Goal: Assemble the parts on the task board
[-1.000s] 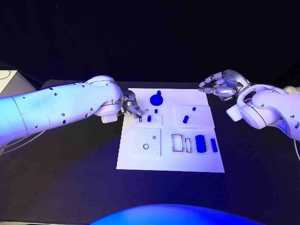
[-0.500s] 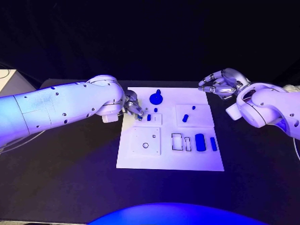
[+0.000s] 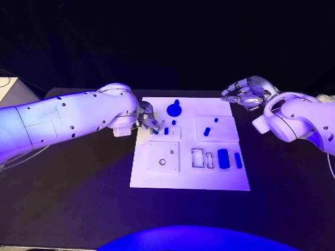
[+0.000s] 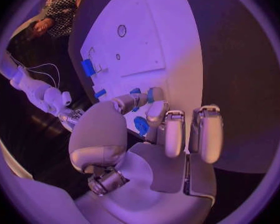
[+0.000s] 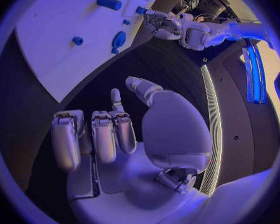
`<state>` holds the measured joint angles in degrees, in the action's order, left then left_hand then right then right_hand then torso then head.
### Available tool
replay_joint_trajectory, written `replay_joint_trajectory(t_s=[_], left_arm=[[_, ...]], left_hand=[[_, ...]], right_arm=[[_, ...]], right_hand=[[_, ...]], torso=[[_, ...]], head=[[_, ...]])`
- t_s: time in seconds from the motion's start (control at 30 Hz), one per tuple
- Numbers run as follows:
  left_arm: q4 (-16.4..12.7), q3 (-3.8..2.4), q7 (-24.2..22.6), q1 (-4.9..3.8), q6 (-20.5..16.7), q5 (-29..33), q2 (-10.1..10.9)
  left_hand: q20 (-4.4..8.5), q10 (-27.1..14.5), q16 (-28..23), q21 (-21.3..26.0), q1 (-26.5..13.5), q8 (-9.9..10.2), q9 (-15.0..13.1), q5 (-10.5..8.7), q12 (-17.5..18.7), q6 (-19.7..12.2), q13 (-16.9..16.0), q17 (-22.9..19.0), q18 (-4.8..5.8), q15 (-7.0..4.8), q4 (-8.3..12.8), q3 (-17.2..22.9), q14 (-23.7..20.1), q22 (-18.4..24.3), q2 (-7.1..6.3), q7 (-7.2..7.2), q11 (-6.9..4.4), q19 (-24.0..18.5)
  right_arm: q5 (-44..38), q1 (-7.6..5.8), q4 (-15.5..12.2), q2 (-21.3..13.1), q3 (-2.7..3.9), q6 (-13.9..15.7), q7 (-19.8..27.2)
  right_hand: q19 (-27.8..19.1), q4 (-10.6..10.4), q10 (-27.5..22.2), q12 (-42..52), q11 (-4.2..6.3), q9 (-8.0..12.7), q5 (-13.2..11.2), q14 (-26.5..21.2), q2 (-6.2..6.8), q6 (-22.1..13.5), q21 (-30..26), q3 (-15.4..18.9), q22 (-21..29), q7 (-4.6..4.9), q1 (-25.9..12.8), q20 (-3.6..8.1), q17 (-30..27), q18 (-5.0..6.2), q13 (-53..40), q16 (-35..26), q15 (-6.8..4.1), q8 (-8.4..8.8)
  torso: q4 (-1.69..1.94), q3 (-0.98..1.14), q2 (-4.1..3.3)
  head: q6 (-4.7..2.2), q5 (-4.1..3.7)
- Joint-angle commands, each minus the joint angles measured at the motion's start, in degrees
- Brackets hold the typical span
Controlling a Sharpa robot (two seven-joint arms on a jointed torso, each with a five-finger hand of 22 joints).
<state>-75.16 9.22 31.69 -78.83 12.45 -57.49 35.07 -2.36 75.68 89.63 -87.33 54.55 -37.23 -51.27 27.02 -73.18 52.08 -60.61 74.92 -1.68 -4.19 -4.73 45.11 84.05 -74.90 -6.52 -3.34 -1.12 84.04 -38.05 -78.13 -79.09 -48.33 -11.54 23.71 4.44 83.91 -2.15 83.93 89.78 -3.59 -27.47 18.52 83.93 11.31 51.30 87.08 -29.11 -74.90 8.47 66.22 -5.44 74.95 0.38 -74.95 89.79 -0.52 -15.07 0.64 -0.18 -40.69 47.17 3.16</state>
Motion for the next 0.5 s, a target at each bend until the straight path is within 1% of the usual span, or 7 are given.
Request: replay_joint_trajectory(t_s=[0.03, 0.5], left_arm=[[0.1, -0.01, -0.3, 0.01, 1.5, -0.4, -0.2], [1.0, 0.03, -0.6, 0.07, 0.2, -1.0, -0.3]], left_hand=[[0.46, 0.4, 0.4, -0.2, 0.3, -0.4, 0.1, 0.24, -0.1, 0.6, 0.0, 15.1, 0.58, -0.25, 9.8, 9.3, 6.0, -11.1, 0.13, 0.45, -0.17, 3.2], [0.46, 0.4, 0.4, -0.1, 0.3, -0.4, 0.1, 0.19, -0.1, 0.6, 0.0, 15.1, 0.56, -0.24, 9.8, 9.2, 6.0, -11.0, 0.15, 0.45, -0.16, 3.2]], right_arm=[[-0.1, 0.02, -0.1, 0.0, 0.01, -0.8, 0.3], [-0.1, 0.02, -0.1, 0.0, 0.01, -0.8, 0.3]], right_hand=[[4.6, -0.3, 6.1, 0.2, -0.26, -0.1, 0.1, 6.1, 0.14, 0.0, -0.2, 0.0, -13.3, 0.16, 0.0, -0.26, 15.1, 0.4, -15.1, 0.2, 0.3, 0.28], [4.6, -0.3, 6.1, 0.2, -0.26, -0.1, 0.1, 6.1, 0.14, 0.0, -0.2, 0.0, -13.3, 0.16, 0.0, -0.26, 15.1, 0.4, -15.1, 0.2, 0.3, 0.28]], torso=[[0.0, 0.01, -0.01], [0.0, 0.03, -0.03]], head=[[0.06, 0.04], [0.24, -0.06]])
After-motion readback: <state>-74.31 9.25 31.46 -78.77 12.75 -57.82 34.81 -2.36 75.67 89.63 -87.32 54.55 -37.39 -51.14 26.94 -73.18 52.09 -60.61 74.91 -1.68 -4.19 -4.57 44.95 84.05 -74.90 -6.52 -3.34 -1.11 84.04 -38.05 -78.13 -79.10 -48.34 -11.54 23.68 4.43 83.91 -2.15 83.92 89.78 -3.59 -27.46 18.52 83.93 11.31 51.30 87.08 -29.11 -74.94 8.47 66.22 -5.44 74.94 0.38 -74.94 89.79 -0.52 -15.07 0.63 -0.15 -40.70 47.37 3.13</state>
